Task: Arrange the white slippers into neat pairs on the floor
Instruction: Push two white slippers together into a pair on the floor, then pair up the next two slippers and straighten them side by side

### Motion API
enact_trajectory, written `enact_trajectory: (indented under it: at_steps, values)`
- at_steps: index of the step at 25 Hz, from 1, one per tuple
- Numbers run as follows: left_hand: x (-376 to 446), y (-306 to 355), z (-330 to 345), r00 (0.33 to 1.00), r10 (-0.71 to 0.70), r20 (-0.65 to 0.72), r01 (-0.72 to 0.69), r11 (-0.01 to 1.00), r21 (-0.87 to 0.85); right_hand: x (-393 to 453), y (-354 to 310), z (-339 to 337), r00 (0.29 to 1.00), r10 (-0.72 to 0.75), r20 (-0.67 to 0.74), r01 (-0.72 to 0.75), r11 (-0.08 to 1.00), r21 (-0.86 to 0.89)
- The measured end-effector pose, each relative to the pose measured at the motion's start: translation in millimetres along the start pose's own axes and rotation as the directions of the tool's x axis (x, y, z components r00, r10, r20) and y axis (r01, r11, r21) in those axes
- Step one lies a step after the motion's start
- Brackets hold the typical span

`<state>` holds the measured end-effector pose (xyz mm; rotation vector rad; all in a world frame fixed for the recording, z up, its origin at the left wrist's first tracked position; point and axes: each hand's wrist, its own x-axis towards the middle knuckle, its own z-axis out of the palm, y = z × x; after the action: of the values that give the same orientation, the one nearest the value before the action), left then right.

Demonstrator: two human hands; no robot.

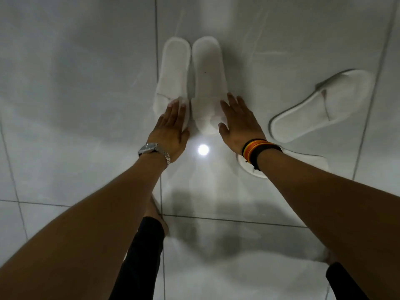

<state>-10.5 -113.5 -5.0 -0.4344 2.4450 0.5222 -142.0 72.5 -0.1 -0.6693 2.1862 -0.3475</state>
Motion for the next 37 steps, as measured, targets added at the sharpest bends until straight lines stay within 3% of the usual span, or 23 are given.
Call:
enact_trajectory:
  at_steps: [5, 9, 12, 16, 20, 25, 28, 31, 34, 36, 37]
  values:
    - [-50.5, 110.7, 46.6, 0.983, 0.132, 0.126, -0.109, 0.979, -0.172, -38.4, 88.4, -57.8, 0.967, 0.244, -0.073, -0.252, 0.958, -0.134]
    - [-68.7, 213.8, 103.2, 0.969, 0.097, 0.229, -0.009, 0.935, -0.355, -35.9, 152.4, -79.7, 0.889, 0.456, -0.023, -0.457, 0.890, -0.011]
    - [-54.7, 257.7, 130.7, 0.946, 0.004, 0.324, 0.133, 0.908, -0.398, -33.2, 191.7, -75.7, 0.916, 0.400, 0.040, -0.400, 0.916, 0.013]
    - [-38.1, 267.4, 139.3, 0.929, 0.036, 0.367, 0.034, 0.983, -0.181, -39.9, 219.6, -77.9, 0.959, 0.283, 0.007, -0.283, 0.959, -0.027]
    - [-26.8, 254.7, 122.3, 0.911, 0.071, 0.407, -0.030, 0.994, -0.105, -47.4, 237.3, -96.3, 0.977, 0.212, -0.004, -0.211, 0.974, -0.084]
    - [10.2, 210.1, 88.9, 0.920, 0.262, 0.290, -0.290, 0.955, 0.056, -53.4, 262.4, -128.2, 0.987, 0.114, -0.117, -0.138, 0.965, -0.224]
    - [41.7, 191.8, 65.0, 0.932, 0.292, 0.216, -0.307, 0.951, 0.041, -57.2, 270.8, -137.7, 0.984, 0.092, -0.151, -0.133, 0.947, -0.292]
    - [72.5, 190.4, 40.2, 0.941, 0.297, 0.163, -0.309, 0.950, 0.053, -59.1, 269.3, -134.3, 0.973, 0.132, -0.190, -0.173, 0.961, -0.217]
    - [90.3, 193.3, 24.1, 0.962, 0.252, 0.109, -0.258, 0.965, 0.040, -61.8, 258.6, -124.5, 0.872, 0.344, -0.348, -0.360, 0.933, 0.021]
    - [94.5, 195.1, 20.2, 0.978, 0.186, 0.091, -0.187, 0.982, -0.003, -50.9, 241.1, -117.4, 0.702, 0.577, -0.417, -0.505, 0.817, 0.280]
    - [94.3, 197.9, 21.3, 0.983, 0.162, 0.086, -0.161, 0.987, -0.023, -40.1, 229.7, -114.5, 0.621, 0.687, -0.376, -0.557, 0.725, 0.405]
